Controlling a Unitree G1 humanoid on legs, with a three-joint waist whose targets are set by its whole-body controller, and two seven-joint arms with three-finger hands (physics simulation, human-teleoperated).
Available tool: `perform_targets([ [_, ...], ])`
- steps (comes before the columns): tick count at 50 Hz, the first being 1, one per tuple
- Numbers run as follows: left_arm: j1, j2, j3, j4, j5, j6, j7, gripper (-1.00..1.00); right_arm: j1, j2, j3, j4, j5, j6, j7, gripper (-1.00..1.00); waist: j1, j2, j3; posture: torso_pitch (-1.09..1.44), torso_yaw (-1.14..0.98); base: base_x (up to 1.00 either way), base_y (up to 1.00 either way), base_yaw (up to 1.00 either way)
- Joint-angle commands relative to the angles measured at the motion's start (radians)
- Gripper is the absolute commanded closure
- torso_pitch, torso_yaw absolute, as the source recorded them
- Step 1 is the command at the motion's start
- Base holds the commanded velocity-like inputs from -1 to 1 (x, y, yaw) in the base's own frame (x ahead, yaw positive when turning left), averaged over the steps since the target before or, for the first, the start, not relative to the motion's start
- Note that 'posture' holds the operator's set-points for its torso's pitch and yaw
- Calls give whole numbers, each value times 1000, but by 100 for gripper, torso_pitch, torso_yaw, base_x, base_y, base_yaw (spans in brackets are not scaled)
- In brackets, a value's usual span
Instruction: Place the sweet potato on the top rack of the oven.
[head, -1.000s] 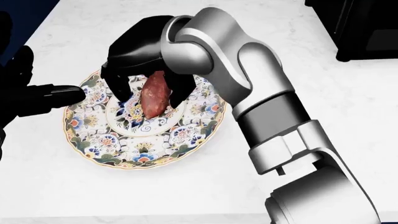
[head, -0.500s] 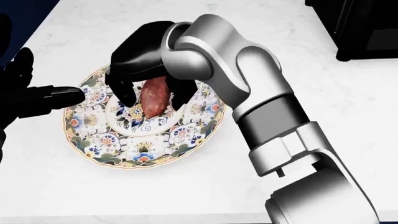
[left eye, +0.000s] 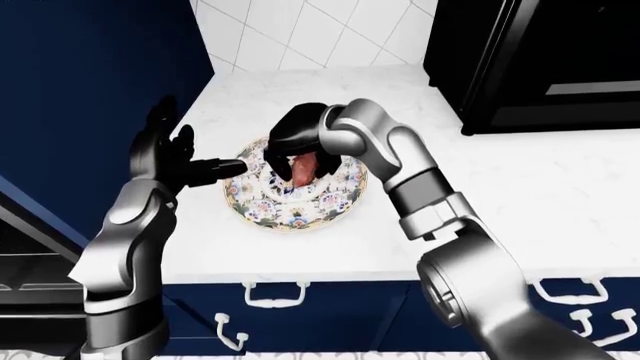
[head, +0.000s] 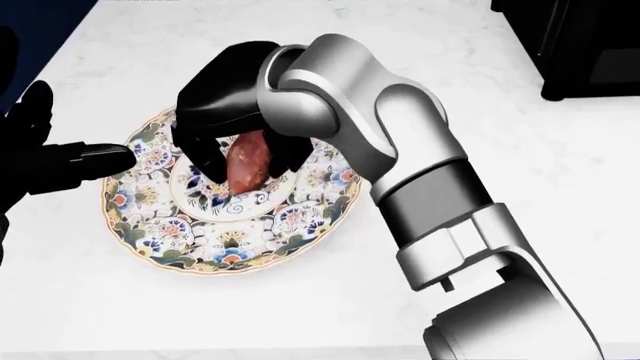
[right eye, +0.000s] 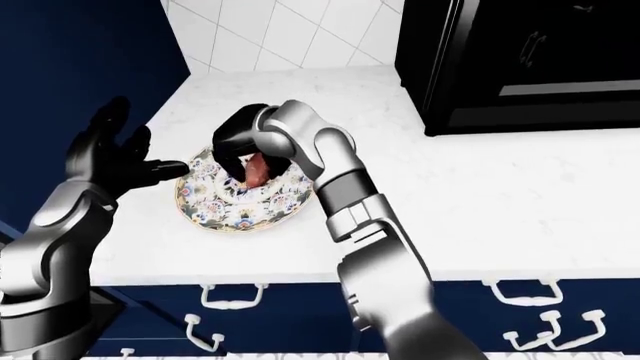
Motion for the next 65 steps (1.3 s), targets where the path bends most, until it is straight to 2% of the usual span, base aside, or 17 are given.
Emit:
perform_targets([
  [1,-30,14,11,-36,-1,-29,0,-100,-38,-4,-12,-26,10,0,-20,13,-1,6,-28,0,0,0,0,0],
  [8,-33,16,12,-37,-2,-25,1,-100,-47,-4,-14,-17,12,1,-22,19,-1,7,-28,0,0,0,0,0],
  [12,-33,14,11,-30,0,-31,0,-100,-54,-5,-13,-8,12,-2,-29,34,-1,7,-27,0,0,0,0,0],
  [21,-35,14,10,-27,-2,-34,0,-100,-82,-8,-17,7,19,0,-32,41,-1,7,-26,0,0,0,0,0],
  [23,-36,14,9,-25,-2,-36,-1,-100,-88,-9,-20,10,23,3,-33,48,-1,7,-26,0,0,0,0,0],
  [26,-33,14,10,-31,-3,-32,1,-100,-92,-7,-21,5,30,7,-30,79,-1,7,-26,0,0,0,0,0],
  [30,-33,14,10,-35,-4,-29,2,-100,-105,-7,-23,3,41,13,-25,100,-1,7,-25,0,0,0,0,0],
  [59,-50,12,3,-26,-2,-29,3,-100,-173,-33,-39,-2,111,61,-11,100,-1,6,-22,0,0,0,0,0],
  [64,-50,11,3,-32,-3,-25,6,-100,-177,-38,-50,-31,131,116,26,100,-1,5,-22,0,0,0,0,0],
  [65,-52,11,1,-34,-3,-22,8,-100,-212,-70,-70,-28,136,146,38,100,-1,5,-22,0,0,0,0,0],
])
